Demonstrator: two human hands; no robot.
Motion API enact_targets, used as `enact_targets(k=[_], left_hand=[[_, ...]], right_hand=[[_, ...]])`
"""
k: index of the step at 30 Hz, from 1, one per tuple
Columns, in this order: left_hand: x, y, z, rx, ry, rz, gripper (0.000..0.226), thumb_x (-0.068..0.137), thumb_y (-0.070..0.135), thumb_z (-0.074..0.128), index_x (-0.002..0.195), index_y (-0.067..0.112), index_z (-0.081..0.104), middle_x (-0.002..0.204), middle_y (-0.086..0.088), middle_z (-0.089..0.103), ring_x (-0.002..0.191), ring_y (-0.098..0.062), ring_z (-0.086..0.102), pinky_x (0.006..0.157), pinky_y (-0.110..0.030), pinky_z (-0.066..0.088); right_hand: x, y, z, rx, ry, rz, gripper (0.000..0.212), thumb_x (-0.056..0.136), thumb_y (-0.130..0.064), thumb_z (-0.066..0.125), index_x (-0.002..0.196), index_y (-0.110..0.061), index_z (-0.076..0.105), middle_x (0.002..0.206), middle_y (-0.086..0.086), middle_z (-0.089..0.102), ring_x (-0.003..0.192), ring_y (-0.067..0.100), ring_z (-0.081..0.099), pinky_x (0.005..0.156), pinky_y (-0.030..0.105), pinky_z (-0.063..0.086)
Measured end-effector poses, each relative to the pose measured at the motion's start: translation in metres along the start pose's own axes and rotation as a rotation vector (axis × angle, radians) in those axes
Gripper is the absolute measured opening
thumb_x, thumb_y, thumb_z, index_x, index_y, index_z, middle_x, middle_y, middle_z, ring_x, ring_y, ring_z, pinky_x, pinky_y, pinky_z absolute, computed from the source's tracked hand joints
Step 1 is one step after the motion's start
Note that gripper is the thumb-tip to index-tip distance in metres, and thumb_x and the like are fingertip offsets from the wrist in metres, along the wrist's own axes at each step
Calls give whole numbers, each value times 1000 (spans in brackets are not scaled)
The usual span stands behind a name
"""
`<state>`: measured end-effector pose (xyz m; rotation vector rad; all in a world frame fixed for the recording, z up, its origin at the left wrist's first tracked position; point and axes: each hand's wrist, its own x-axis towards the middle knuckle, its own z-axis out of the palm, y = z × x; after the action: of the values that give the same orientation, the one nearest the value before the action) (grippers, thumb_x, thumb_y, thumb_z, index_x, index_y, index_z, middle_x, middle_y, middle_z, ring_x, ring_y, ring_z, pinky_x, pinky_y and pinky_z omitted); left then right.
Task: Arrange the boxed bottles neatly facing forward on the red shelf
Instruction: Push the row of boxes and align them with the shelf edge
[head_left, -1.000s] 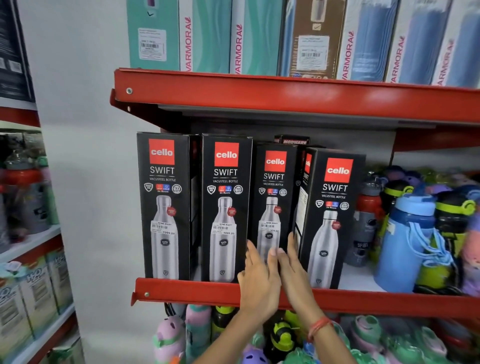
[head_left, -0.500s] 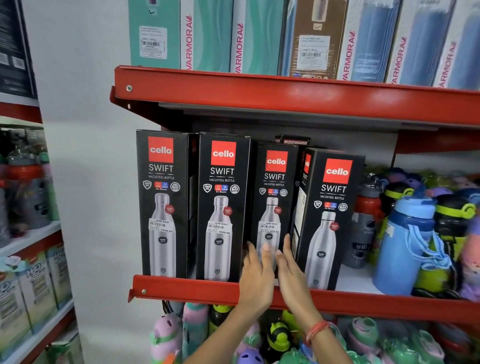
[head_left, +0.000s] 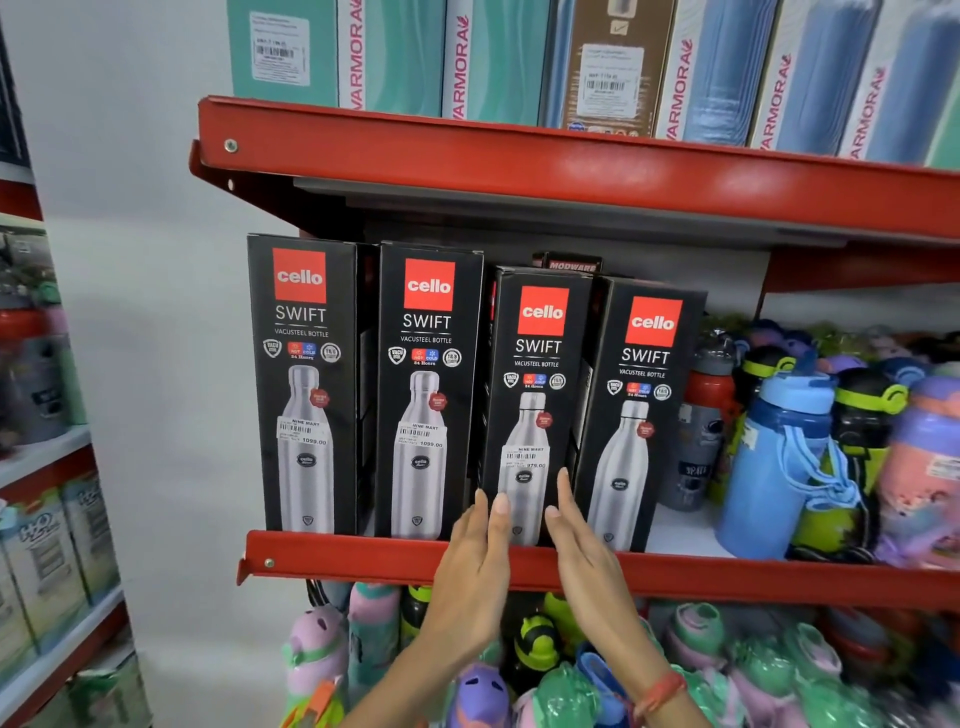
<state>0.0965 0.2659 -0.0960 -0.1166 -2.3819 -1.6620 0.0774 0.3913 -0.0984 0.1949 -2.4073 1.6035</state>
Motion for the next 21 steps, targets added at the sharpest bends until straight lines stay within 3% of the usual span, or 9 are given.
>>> enact_targets(k=[2, 4, 5, 7, 9, 11, 13, 17, 21], left_hand=[[-8, 2, 8, 117, 148, 97, 69, 89, 62, 21, 147, 24, 26, 151, 8, 29, 139, -7, 26, 112, -25, 20], [-16, 8, 18, 124, 223, 243, 59, 90, 61, 23, 139, 31, 33, 135, 16, 35, 125, 7, 32, 106, -20, 25], [-18, 11, 26, 115, 182, 284, 53, 91, 60, 24, 136, 35, 34, 131, 19, 38, 121, 13, 34, 105, -21, 30], [-15, 13, 45, 121, 25, 290, 53, 93, 58, 26, 140, 34, 30, 142, 16, 36, 129, 9, 32, 112, -29, 31], [-9, 12, 65, 172, -73, 239, 63, 95, 57, 23, 149, 26, 17, 158, 10, 15, 144, -2, 13, 119, -29, 14], [-4, 16, 80, 165, -103, 192, 67, 95, 56, 21, 151, 23, 5, 162, 7, 2, 146, -4, 0, 116, -23, 4], [-2, 19, 90, 147, -106, 170, 68, 96, 56, 22, 151, 22, 1, 162, 7, -1, 146, -3, -3, 115, -21, 2], [-1, 23, 96, 110, -56, 137, 69, 94, 60, 22, 151, 25, 4, 161, 9, 7, 146, -5, 3, 118, -26, 6], [-5, 24, 90, 84, -61, 133, 72, 92, 64, 23, 151, 27, 6, 160, 10, 13, 145, -5, 7, 116, -26, 7]], right_hand=[[-4, 2, -6, 3, 133, -10, 40, 96, -45, 37, 135, -53, 37, 120, 15, 65, 106, 23, 63, 89, 33, 48], [-6, 5, -17, 22, 372, -74, 32, 95, -40, 42, 123, -44, 55, 92, 8, 73, 83, 6, 68, 74, 19, 52], [-7, 7, -24, 3, 485, -107, 30, 95, -36, 44, 120, -38, 60, 91, 1, 71, 76, -4, 63, 68, 10, 46], [-3, 11, -38, -7, 610, -123, 30, 94, -28, 47, 121, -29, 59, 111, 0, 62, 84, -11, 57, 71, 10, 41], [5, 19, -50, -24, 568, -88, 39, 94, -27, 48, 132, -29, 48, 132, 4, 51, 114, 5, 53, 95, 31, 44], [9, 25, -57, -49, 431, -52, 50, 95, -32, 46, 143, -35, 31, 150, 3, 36, 136, 21, 36, 111, 42, 30], [9, 29, -60, -22, 299, -45, 56, 95, -40, 42, 144, -47, 15, 155, -3, 28, 139, 21, 33, 109, 40, 30], [2, 27, -64, -30, 232, -46, 57, 87, -59, 36, 134, -69, 6, 139, -24, 33, 131, 19, 44, 91, 34, 36], [-1, 24, -68, -90, 209, -39, 57, 84, -63, 31, 134, -69, 4, 151, -11, 35, 130, 23, 46, 93, 39, 39]])
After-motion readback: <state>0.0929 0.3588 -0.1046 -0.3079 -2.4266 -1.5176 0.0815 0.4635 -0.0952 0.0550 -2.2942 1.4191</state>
